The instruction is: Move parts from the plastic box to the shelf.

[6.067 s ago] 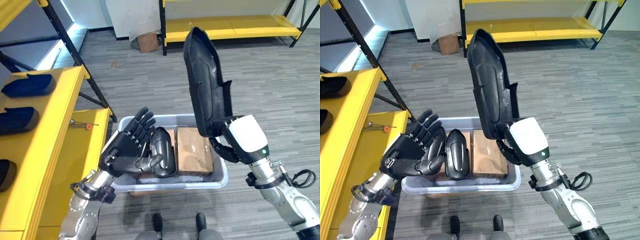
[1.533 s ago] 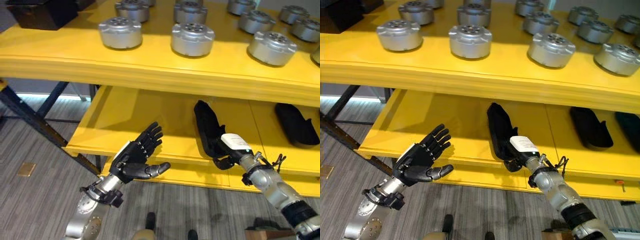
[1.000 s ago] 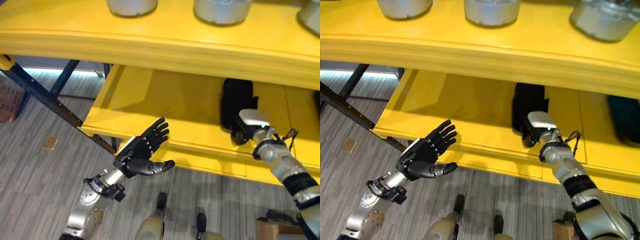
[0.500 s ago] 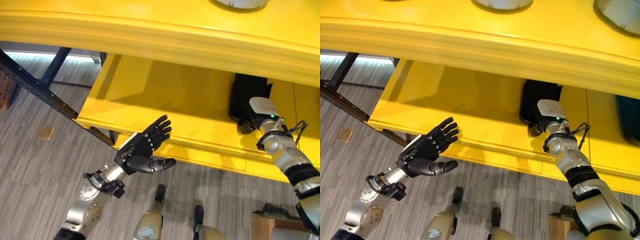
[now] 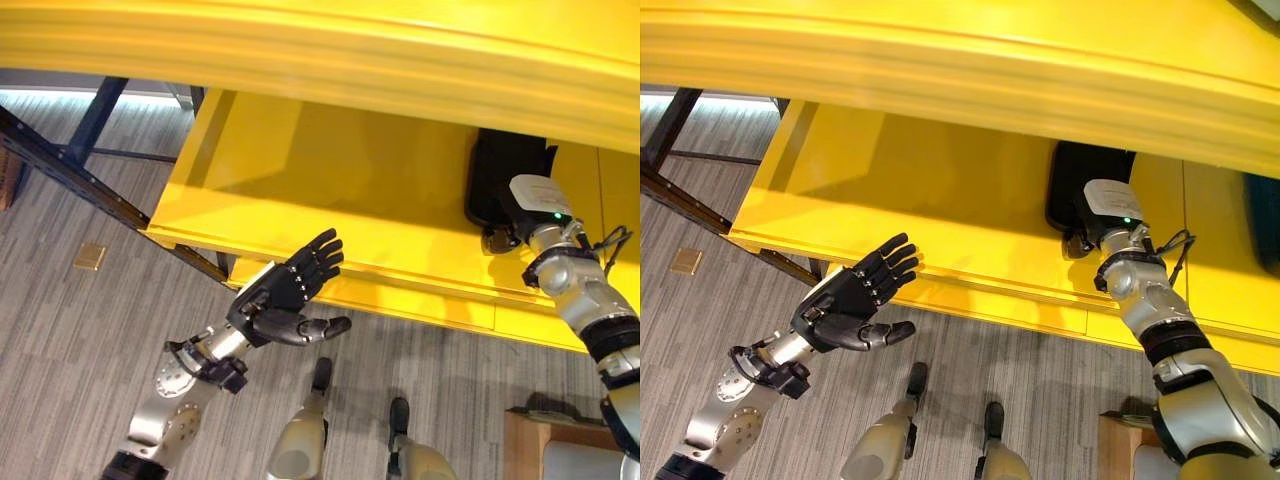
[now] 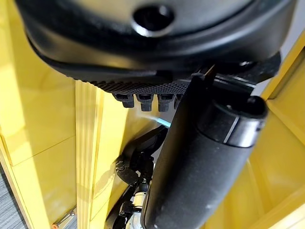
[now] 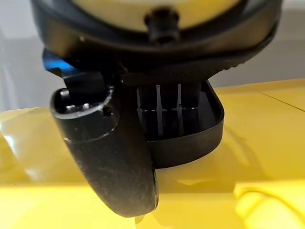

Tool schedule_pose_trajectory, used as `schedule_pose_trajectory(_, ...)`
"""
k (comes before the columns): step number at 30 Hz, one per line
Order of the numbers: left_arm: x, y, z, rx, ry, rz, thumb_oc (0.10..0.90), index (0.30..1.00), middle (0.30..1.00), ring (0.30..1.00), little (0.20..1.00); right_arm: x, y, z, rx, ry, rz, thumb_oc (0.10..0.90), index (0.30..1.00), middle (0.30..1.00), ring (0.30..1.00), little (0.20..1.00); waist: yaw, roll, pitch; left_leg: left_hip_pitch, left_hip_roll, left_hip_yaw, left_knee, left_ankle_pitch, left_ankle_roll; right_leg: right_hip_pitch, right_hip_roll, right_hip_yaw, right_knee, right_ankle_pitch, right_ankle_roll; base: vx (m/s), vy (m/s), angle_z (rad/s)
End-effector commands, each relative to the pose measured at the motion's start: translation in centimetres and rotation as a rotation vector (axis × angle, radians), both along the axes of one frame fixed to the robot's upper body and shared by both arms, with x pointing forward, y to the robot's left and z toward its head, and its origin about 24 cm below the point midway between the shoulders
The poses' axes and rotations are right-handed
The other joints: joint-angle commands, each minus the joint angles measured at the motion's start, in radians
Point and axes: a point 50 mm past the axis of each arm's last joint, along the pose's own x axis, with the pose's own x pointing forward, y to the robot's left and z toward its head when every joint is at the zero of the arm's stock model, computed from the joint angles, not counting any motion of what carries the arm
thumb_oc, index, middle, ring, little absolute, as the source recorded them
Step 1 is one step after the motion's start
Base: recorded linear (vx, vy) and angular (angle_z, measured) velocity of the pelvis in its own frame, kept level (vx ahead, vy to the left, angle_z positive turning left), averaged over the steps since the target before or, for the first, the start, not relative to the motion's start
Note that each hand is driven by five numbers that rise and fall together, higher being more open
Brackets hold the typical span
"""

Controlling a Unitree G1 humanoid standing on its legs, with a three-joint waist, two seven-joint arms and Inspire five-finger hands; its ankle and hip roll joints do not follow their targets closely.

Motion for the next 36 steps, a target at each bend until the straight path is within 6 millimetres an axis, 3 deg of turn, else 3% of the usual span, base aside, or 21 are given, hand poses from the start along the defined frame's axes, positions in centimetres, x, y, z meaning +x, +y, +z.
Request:
schedule_pose_trajectory(1, -0.3, -1.3, 4.6, -0.086, -0.236, -0.109, 0.9, 1.0, 1.0, 1.0, 1.0, -1.0, -3.4, 0.3, -0.115, 0.061, -0.112, 0.4, 0.3, 0.3, 0.3, 0.3, 0.003, -0.016, -0.035, 0.061, 0.025, 0.071, 0.061, -0.172, 0.004, -0.084, -0.002, -0.014, 0.138, -0.063, -0.04, 0.0, 0.0, 0.0)
schedule_pose_trajectory(27, -0.5, -0.8, 4.3, -0.076, -0.223, -0.099, 0.9, 1.0, 1.0, 1.0, 1.0, -2.8, -3.6, -1.3, -0.224, 0.127, -0.042, 0.404, 0.305, 0.305, 0.305, 0.305, -0.032, -0.036, -0.056, 0.088, 0.041, 0.096, 0.058, -0.177, 0.003, -0.071, 0.004, 0.008, 0.143, -0.064, -0.035, 0.0, -0.001, -0.01)
schedule_pose_trajectory(28, -0.5, -0.8, 4.3, -0.073, -0.224, -0.1, 0.9, 1.0, 1.0, 1.0, 1.0, -2.8, -3.7, -1.1, -0.237, 0.106, -0.043, 0.618, 0.605, 0.605, 0.605, 0.605, -0.032, -0.035, -0.057, 0.087, 0.041, 0.097, 0.059, -0.178, 0.003, -0.072, 0.005, 0.01, 0.143, -0.065, -0.035, 0.0, 0.0, 0.0)
schedule_pose_trajectory(29, -0.5, -0.8, 4.3, -0.074, -0.226, -0.102, 0.9, 1.0, 1.0, 1.0, 1.0, -2.8, -3.6, -0.9, -0.251, 0.089, -0.042, 0.9, 1.0, 1.0, 1.0, 1.0, -0.032, -0.033, -0.055, 0.085, 0.041, 0.097, 0.06, -0.178, 0.003, -0.073, 0.005, 0.01, 0.143, -0.065, -0.035, 0.0, 0.0, 0.0)
schedule_pose_trajectory(36, -0.5, -0.8, 4.4, -0.08, -0.231, -0.102, 0.9, 1.0, 1.0, 1.0, 1.0, -2.7, -3.8, -0.2, -0.31, 0.047, -0.067, 0.9, 1.0, 1.0, 1.0, 1.0, -0.036, -0.027, -0.055, 0.082, 0.039, 0.097, 0.059, -0.177, 0.002, -0.075, 0.005, 0.012, 0.143, -0.066, -0.035, 0.0, 0.0, 0.0)
